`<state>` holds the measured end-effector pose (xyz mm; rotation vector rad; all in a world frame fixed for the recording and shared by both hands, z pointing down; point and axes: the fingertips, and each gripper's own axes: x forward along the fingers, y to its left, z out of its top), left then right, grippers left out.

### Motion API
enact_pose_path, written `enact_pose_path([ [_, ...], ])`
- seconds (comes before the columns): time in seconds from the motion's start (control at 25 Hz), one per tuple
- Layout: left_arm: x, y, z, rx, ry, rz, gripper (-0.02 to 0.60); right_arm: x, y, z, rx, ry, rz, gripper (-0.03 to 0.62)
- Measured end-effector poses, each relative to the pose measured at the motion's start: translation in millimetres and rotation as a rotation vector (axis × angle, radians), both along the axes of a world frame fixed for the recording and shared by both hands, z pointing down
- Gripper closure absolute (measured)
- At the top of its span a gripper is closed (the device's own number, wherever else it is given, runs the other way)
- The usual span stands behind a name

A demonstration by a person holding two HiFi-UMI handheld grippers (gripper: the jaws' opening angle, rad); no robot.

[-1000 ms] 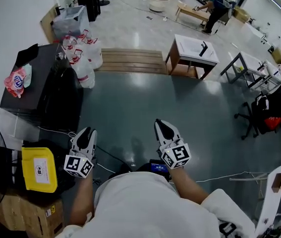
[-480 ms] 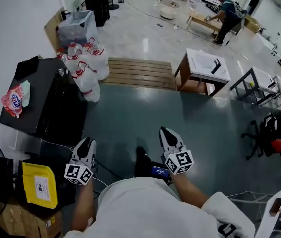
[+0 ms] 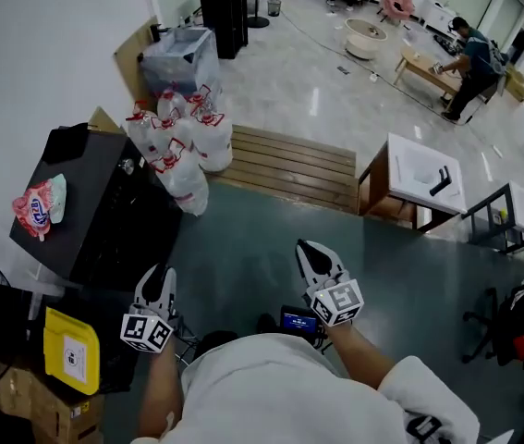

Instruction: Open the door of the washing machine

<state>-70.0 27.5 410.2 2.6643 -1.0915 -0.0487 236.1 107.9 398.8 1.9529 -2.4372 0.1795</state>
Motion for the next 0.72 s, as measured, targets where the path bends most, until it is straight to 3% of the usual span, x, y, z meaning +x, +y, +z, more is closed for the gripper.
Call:
enact_pose_path([
  [0.2,-47.3,-31.2,14.1,-0.009,-0.037,-0.175,0.479,-14.1,-81.7,17.6,-0.022,-0.036,-0.106,0.556],
  [0.36,-96.4,-56.9,38.5,-0.038,-0.046,-0.324,0.479,-49.3,-140.3,32.8,-0.042,-0.02,-0.237,0.556],
  [0.6,-175.3,-113.7,63.6,-0.07,0.026,-0.53,0.479,-112.8,-234.1,45.2,-0.103,0.011,-0.392,0.556],
  [0.72,-209.4,-134.2,74.7,-0.094,0.024,-0.618,0.479,-146.1,-282.9,39.7,-0.118,0.044,-0.48,0.556],
])
